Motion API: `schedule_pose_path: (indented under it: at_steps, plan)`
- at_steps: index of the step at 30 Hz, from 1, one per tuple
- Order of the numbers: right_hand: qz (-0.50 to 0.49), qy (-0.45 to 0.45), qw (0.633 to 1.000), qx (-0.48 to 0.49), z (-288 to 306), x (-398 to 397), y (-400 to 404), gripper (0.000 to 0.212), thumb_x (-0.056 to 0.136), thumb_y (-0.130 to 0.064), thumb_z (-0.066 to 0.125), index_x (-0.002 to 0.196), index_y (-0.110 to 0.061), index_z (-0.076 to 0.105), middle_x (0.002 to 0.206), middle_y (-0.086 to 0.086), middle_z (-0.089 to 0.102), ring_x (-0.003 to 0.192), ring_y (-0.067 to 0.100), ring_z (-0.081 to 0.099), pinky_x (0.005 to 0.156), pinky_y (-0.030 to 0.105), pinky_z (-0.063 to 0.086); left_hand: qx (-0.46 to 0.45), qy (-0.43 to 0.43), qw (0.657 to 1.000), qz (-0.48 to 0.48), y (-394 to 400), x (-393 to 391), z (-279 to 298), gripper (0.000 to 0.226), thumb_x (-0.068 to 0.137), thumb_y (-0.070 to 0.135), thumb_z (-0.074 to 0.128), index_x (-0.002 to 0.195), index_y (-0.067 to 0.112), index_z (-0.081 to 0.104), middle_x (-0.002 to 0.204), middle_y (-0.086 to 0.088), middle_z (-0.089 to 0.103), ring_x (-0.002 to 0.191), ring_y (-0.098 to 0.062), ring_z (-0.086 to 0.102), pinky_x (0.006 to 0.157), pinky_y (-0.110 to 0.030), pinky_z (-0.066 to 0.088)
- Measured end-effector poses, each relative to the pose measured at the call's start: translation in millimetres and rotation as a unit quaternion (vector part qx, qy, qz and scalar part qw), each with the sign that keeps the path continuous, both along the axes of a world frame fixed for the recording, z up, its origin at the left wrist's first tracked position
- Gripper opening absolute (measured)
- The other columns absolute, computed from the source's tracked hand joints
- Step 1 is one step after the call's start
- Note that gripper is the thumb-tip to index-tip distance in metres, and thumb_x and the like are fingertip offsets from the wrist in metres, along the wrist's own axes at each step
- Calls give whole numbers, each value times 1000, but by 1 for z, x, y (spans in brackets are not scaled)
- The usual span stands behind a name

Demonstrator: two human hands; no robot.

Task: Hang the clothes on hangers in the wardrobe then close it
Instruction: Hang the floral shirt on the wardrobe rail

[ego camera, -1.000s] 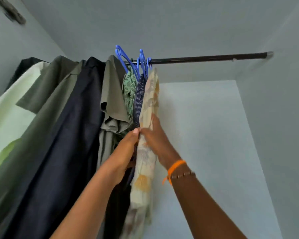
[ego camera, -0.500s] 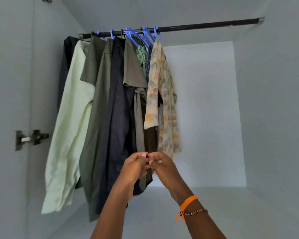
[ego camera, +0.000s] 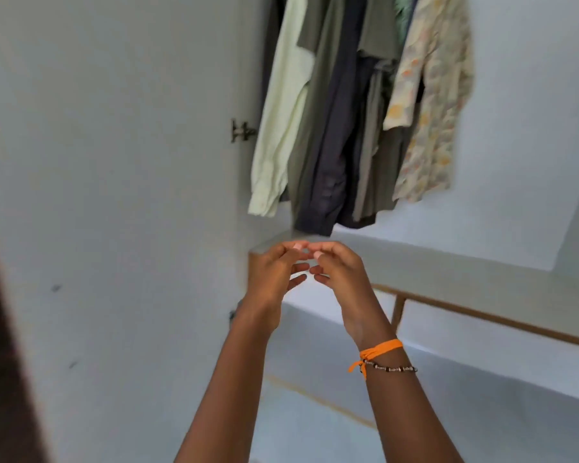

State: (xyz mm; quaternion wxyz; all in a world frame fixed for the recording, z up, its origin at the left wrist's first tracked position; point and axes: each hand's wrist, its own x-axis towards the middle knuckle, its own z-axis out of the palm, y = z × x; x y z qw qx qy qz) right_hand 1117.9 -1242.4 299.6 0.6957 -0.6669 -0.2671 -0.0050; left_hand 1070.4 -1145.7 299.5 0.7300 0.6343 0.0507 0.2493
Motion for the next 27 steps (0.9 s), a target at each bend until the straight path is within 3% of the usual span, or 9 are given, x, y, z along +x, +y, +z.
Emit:
schedule_pose_path:
  at_steps: [6,12,14,20,24,27]
  plan:
    - [135,72,988,-14,-55,-146,61,23,94,-3,44,92,-11,66,86,-10,68,76,4,59,75,21,47,-49,45,992,109,47,-161,-58,23,97,12,44,89,16,65,71,8,67,78,-12,64,78,-27,51]
    - [261,146,954,-37,-93,-287,147,28,93,-1,43,85,-15,66,78,-5,66,65,4,56,67,18,47,-97,72,965,232,111,-320,-93,24,96,6,43,90,10,66,79,-1,66,79,-17,61,84,-37,51]
    - [301,150,940,-58,-107,-337,181,27,93,0,43,89,-13,66,78,-1,66,66,6,57,63,16,47,-114,80,952,273,134,-377,-104,23,96,4,41,92,9,64,82,-6,64,74,-16,61,82,-33,53]
    - [412,190,882,-125,-155,-506,293,27,93,-2,44,83,-15,65,71,-6,64,58,1,54,59,16,46,-161,124,895,397,222,-559,-149,23,99,12,42,94,12,64,79,-3,63,78,-17,61,89,-39,51]
    - [487,215,830,-169,-184,-631,355,23,94,-1,43,85,-10,63,73,-2,63,60,6,55,62,21,44,-192,136,849,474,264,-682,-174,20,97,8,43,92,11,61,74,-1,61,64,-10,61,68,-24,54]
    - [545,220,784,-202,-199,-722,394,22,94,-1,43,88,-9,62,75,-1,63,61,7,56,62,20,44,-216,145,807,530,289,-773,-192,19,96,9,46,89,14,63,73,2,64,70,-13,62,72,-25,53]
